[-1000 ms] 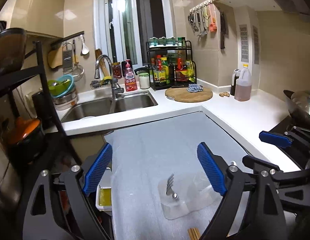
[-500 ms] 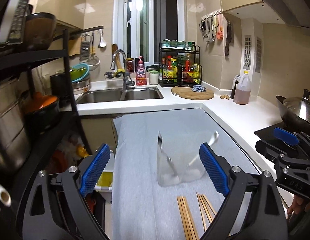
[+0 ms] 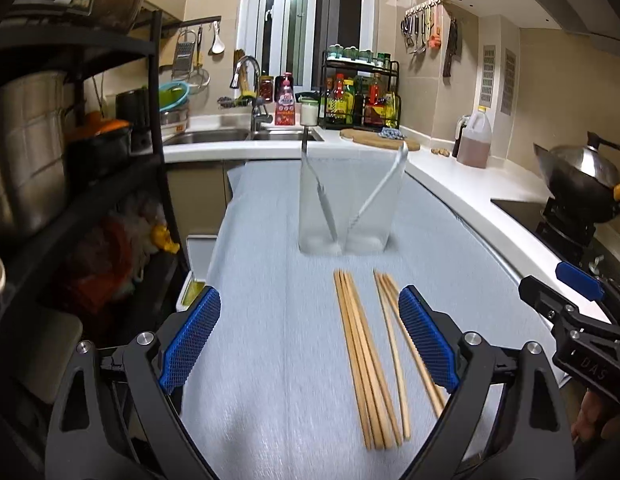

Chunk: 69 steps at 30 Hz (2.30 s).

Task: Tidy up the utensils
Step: 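Move both open tools back over the wooden chopsticks, then close the left gripper on one chopstick while the right gripper grasps another chopstick, then lift the chopstick with the left tool while the right tool carries its chopstick to the container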

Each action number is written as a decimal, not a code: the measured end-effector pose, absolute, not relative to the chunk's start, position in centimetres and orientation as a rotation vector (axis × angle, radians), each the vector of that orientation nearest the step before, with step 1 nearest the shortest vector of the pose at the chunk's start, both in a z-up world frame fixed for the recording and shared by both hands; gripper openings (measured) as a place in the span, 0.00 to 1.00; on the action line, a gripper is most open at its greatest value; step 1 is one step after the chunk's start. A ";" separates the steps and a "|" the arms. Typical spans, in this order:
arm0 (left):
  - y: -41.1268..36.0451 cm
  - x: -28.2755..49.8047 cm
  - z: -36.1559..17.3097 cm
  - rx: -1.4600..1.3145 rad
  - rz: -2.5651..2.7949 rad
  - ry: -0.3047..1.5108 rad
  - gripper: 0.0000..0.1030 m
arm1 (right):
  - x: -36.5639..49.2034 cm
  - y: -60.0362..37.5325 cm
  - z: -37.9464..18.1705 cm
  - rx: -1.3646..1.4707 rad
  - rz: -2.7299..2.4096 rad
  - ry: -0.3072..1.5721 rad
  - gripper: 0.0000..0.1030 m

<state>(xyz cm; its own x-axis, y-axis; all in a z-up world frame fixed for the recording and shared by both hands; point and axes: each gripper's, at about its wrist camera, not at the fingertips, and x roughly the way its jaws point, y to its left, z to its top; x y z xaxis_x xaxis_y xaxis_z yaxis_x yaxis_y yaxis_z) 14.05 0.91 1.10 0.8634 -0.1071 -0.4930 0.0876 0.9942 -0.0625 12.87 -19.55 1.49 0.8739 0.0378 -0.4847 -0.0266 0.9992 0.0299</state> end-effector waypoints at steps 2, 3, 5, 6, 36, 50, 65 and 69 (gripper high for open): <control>0.9 13.4 -0.2 -0.043 -0.096 0.521 0.85 | 12.1 -19.4 0.0 0.018 0.031 0.512 0.70; 0.9 13.0 -1.1 -0.049 -0.094 0.520 0.85 | 11.9 -19.4 -0.7 0.014 0.029 0.517 0.70; 1.0 12.4 -2.6 -0.060 -0.087 0.528 0.85 | 11.4 -19.5 -2.0 0.015 0.026 0.522 0.70; 1.1 12.1 -3.7 -0.074 -0.084 0.537 0.85 | 11.2 -19.5 -2.7 0.013 0.021 0.528 0.70; -1.1 10.9 -10.3 0.022 -0.111 0.504 0.73 | 10.9 -19.0 -10.2 -0.013 0.055 0.564 0.45; -2.5 10.3 -10.2 0.042 -0.217 0.480 0.07 | 10.6 -18.3 -10.6 -0.010 0.135 0.523 0.16; -2.0 9.6 -9.4 0.015 -0.222 0.464 0.05 | 10.6 -18.6 -9.8 0.012 0.140 0.544 0.05; -1.9 8.9 -7.8 0.020 -0.234 0.416 0.05 | 10.0 -18.7 -8.7 -0.002 0.134 0.514 0.05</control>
<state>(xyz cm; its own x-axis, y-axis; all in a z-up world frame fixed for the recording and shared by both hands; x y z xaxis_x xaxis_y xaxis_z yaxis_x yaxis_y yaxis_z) 8.94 -1.89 -7.76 0.8882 -0.2212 -0.4028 0.2294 0.9729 -0.0285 10.00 -18.71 -8.68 0.8623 0.1278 -0.4900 -0.1286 0.9912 0.0323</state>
